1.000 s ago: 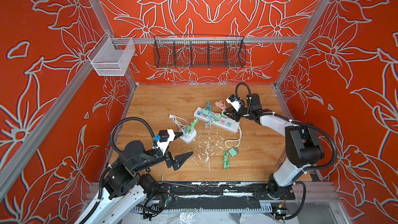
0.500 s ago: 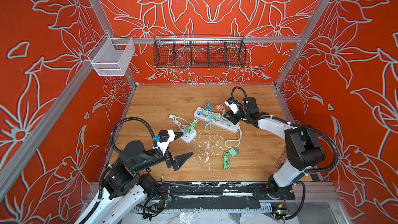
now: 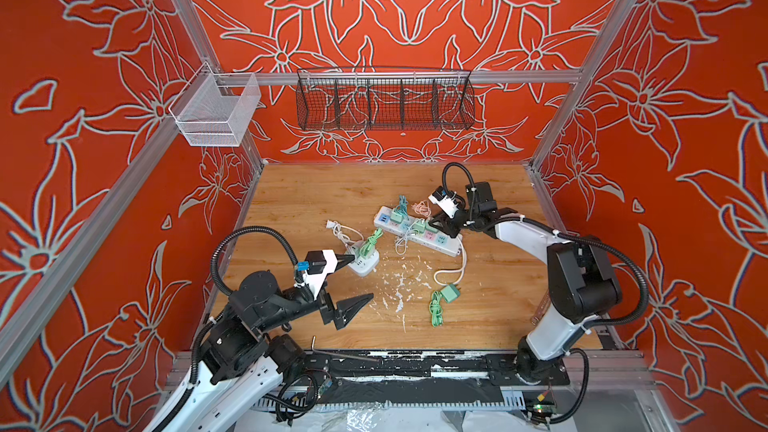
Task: Insert the plug
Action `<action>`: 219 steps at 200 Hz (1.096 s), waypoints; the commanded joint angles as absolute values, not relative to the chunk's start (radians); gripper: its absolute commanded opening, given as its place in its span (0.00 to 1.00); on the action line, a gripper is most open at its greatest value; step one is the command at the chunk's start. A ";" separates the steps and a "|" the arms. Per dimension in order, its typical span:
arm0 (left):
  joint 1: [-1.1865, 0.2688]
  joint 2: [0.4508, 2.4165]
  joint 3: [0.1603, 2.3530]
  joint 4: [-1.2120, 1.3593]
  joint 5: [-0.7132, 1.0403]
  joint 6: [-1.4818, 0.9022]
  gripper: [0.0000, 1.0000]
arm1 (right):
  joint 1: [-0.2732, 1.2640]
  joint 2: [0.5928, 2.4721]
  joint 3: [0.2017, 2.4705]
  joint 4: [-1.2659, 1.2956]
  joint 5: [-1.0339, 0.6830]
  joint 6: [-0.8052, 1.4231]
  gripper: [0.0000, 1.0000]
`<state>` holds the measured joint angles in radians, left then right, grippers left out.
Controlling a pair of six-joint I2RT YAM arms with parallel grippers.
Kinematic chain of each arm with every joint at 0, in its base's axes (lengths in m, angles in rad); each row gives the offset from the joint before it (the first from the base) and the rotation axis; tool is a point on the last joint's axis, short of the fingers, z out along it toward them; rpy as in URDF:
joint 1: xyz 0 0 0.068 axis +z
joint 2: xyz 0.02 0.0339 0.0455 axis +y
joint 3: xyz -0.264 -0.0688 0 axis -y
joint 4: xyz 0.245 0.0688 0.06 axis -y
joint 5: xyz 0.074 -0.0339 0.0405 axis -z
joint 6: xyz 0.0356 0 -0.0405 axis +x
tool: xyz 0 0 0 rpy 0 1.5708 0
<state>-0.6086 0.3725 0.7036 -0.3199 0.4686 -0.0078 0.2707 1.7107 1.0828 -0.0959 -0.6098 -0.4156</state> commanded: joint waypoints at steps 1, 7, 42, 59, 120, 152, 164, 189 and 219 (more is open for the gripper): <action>-0.604 0.413 0.703 -0.262 0.498 -0.010 0.97 | 0.275 1.685 1.072 -0.080 -0.662 -0.452 0.12; -0.604 0.432 0.708 -0.257 0.505 -0.004 0.97 | 0.275 1.669 1.057 -0.065 -0.668 -0.446 0.12; -0.604 0.580 0.746 -0.192 0.559 0.007 0.97 | 0.273 1.580 1.059 -0.110 -0.697 -0.409 0.12; -0.604 0.649 0.722 -0.084 0.582 -0.018 0.97 | 0.274 1.523 1.057 -0.123 -0.721 -0.354 0.12; -0.605 0.900 0.686 0.211 0.609 -0.001 0.97 | 0.318 1.319 1.078 -0.253 -0.915 -0.187 0.12; -0.605 0.979 0.707 0.262 0.625 0.024 0.97 | 0.353 1.215 1.072 -0.276 -1.049 -0.133 0.12; -0.604 1.007 0.707 0.282 0.637 0.024 0.97 | 0.363 1.179 1.072 -0.289 -1.085 -0.118 0.12; -0.604 1.017 0.702 0.315 0.662 0.017 0.97 | 0.390 1.119 1.073 -0.313 -1.160 -0.093 0.12; -0.604 1.020 0.706 0.357 0.797 0.016 0.99 | 0.440 1.073 1.063 -0.360 -1.190 -0.124 0.12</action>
<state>-0.6083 1.0233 0.6895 0.2714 0.6659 0.0032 0.4042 1.1046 1.0595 -0.3126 -1.0946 -0.1188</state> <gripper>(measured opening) 0.982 0.305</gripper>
